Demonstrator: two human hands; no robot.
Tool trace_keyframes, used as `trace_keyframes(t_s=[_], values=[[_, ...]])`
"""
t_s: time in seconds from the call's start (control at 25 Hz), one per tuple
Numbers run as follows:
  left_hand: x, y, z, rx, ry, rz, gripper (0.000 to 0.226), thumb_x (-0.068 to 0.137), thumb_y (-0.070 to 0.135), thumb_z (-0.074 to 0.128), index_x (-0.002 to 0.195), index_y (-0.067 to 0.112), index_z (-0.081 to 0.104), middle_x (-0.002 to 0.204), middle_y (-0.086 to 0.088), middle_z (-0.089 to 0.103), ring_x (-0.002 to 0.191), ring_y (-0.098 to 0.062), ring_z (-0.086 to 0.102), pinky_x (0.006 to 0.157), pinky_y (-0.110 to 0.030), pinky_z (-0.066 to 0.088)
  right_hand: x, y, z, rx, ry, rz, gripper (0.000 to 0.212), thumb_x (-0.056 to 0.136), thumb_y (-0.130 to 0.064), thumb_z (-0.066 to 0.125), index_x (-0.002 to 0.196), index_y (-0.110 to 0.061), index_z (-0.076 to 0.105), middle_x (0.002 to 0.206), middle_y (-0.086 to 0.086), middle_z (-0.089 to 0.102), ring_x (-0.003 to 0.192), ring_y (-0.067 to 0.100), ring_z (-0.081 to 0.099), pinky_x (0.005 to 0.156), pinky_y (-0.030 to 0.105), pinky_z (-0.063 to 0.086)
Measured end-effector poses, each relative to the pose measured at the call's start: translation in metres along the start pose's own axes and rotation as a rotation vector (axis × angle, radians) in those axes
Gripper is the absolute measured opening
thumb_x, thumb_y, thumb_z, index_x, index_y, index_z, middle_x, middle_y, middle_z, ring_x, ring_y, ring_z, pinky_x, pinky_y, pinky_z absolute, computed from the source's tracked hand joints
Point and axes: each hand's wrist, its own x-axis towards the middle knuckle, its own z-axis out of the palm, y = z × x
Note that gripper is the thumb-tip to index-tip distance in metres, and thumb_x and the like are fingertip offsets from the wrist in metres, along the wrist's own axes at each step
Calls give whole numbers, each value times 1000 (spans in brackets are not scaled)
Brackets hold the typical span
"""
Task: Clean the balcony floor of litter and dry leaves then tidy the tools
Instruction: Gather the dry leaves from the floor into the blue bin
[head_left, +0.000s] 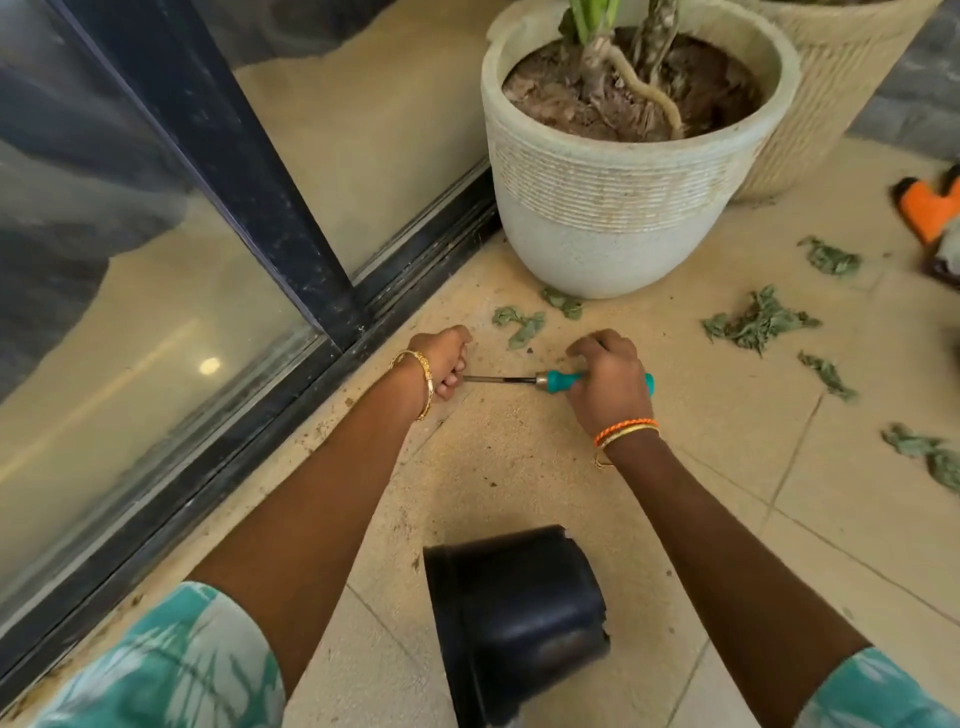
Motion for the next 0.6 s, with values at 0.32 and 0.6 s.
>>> trace_keyframes(t_s=[0.32, 0.6], values=[[10, 1, -7, -76, 15, -25, 32, 92, 23, 47, 60, 17, 42, 51, 4, 40, 27, -6, 27, 34, -11, 18, 66, -22, 38, -237, -421, -385, 53, 82, 7, 51, 132, -11, 51, 145, 16, 39, 131, 32, 37, 107, 41, 37], [6, -3, 8, -163, -36, -51, 33, 97, 23, 38, 69, 13, 52, 41, 4, 53, 29, -8, 34, 34, -10, 21, 40, -23, 32, 161, 16, -135, 23, 79, 8, 58, 92, -4, 73, 96, 14, 70, 89, 26, 64, 83, 29, 50]])
